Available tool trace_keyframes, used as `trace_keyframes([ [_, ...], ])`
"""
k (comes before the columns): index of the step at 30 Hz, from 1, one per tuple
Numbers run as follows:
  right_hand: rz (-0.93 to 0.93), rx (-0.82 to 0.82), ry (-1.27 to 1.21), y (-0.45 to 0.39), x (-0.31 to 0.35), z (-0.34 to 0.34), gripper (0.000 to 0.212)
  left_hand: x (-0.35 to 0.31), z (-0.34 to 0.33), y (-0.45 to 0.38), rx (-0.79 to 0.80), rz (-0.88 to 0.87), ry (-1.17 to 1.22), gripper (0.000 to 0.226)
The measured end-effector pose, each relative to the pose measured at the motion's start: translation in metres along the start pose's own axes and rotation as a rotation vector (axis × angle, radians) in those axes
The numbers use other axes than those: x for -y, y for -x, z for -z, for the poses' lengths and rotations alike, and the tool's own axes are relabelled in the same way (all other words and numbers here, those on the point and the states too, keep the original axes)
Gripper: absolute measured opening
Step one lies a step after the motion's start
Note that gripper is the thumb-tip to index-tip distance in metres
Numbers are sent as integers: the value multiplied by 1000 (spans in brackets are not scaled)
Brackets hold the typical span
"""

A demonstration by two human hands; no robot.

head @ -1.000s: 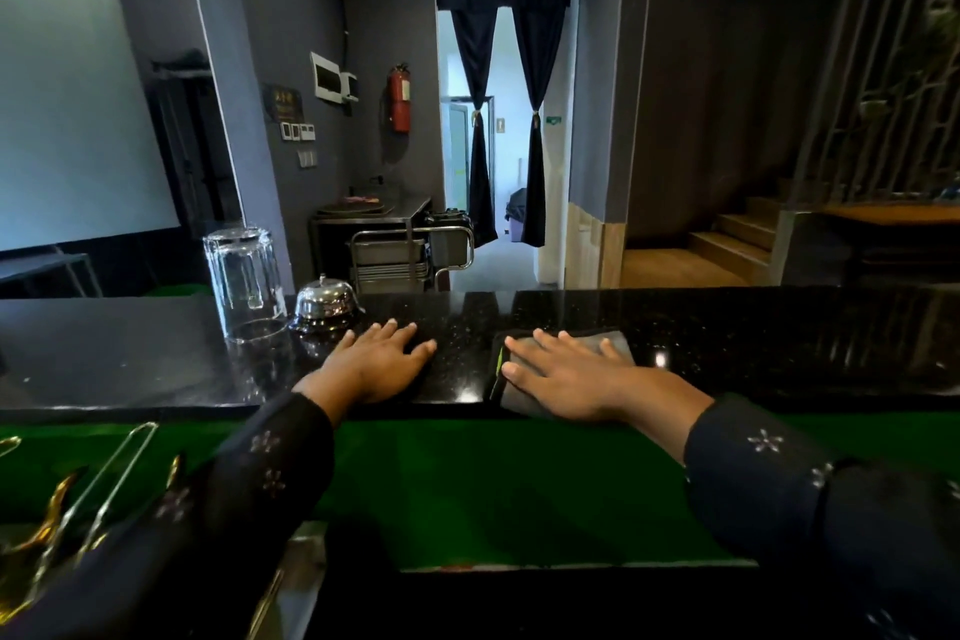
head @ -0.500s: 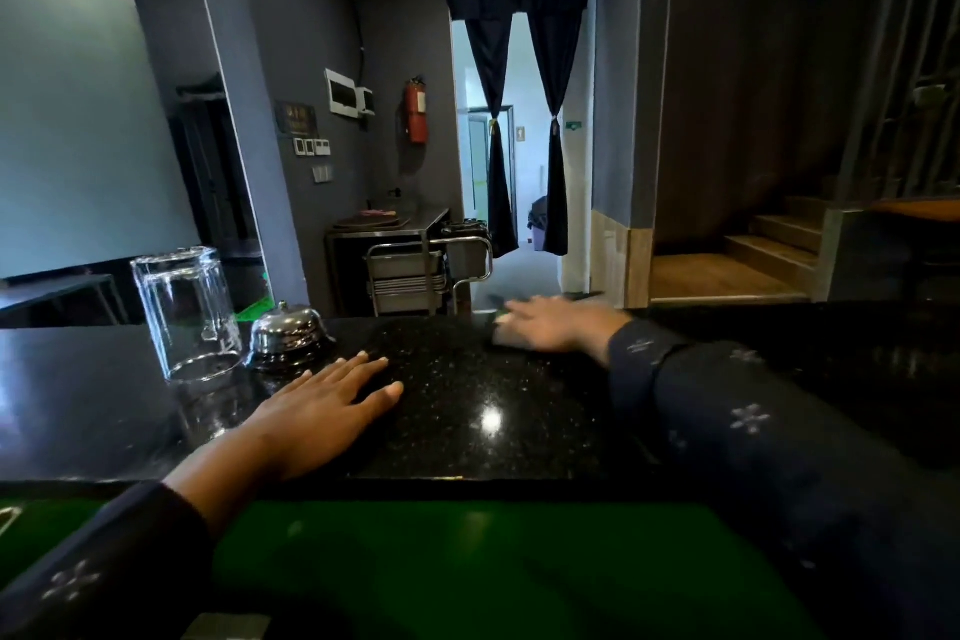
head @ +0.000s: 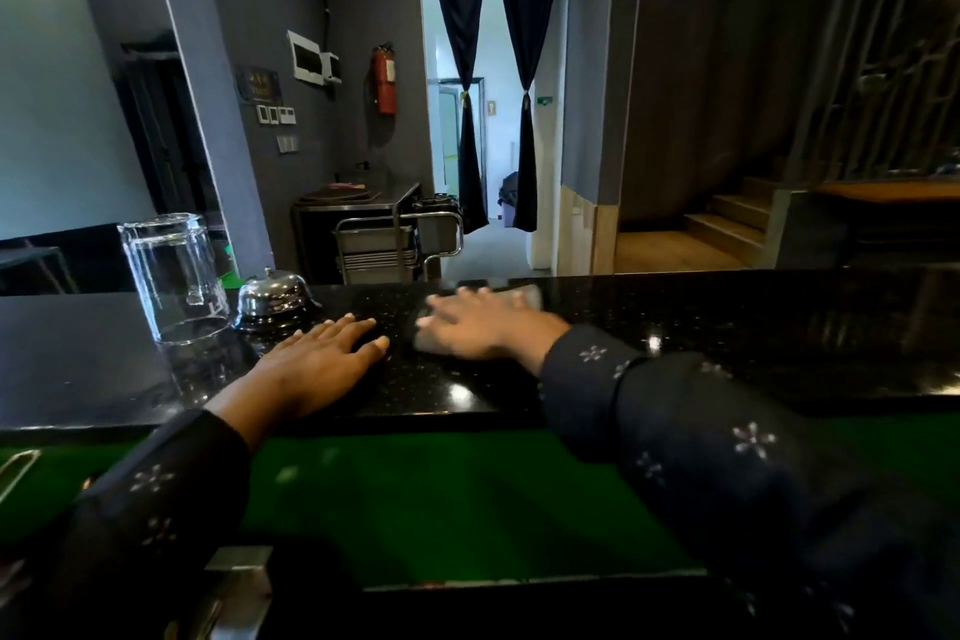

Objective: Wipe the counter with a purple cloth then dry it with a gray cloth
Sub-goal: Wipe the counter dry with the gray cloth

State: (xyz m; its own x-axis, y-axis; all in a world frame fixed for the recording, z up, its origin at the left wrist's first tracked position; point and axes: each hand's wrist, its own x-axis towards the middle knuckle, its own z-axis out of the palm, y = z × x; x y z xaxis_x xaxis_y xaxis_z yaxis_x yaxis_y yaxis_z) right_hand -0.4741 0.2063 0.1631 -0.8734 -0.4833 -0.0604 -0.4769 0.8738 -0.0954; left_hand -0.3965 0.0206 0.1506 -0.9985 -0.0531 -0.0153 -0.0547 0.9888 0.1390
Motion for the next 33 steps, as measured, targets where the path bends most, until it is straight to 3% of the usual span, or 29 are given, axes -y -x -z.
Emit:
trace_keyframes([
  [3,114,21,-7,45,21,-10,62,1,0,1,-15,-18,-6,58],
  [6,81,3,-5,91,-16,-8,58,3,0,3,-9,-33,7,59],
  [12,-419,-16,-44,155,-148,11,54,3,-1,-1,-14,-36,-1,59],
  [15,-559,-37,-27,149,-170,6,57,1,-3,-4,-26,-27,-2,59],
  [18,-508,-57,-32,123,-134,1,59,2,-5,-4,-27,-29,13,60],
  [25,-130,-41,-8,76,13,-15,62,2,-3,-2,-34,-27,50,59],
  [28,-63,-65,-113,74,12,-15,66,1,1,5,-94,-56,130,55],
  [30,-25,-216,-284,80,-1,-7,67,0,3,15,-201,-93,212,49],
  [33,-208,-421,-391,91,-40,9,64,-9,8,29,-379,-152,324,43],
])
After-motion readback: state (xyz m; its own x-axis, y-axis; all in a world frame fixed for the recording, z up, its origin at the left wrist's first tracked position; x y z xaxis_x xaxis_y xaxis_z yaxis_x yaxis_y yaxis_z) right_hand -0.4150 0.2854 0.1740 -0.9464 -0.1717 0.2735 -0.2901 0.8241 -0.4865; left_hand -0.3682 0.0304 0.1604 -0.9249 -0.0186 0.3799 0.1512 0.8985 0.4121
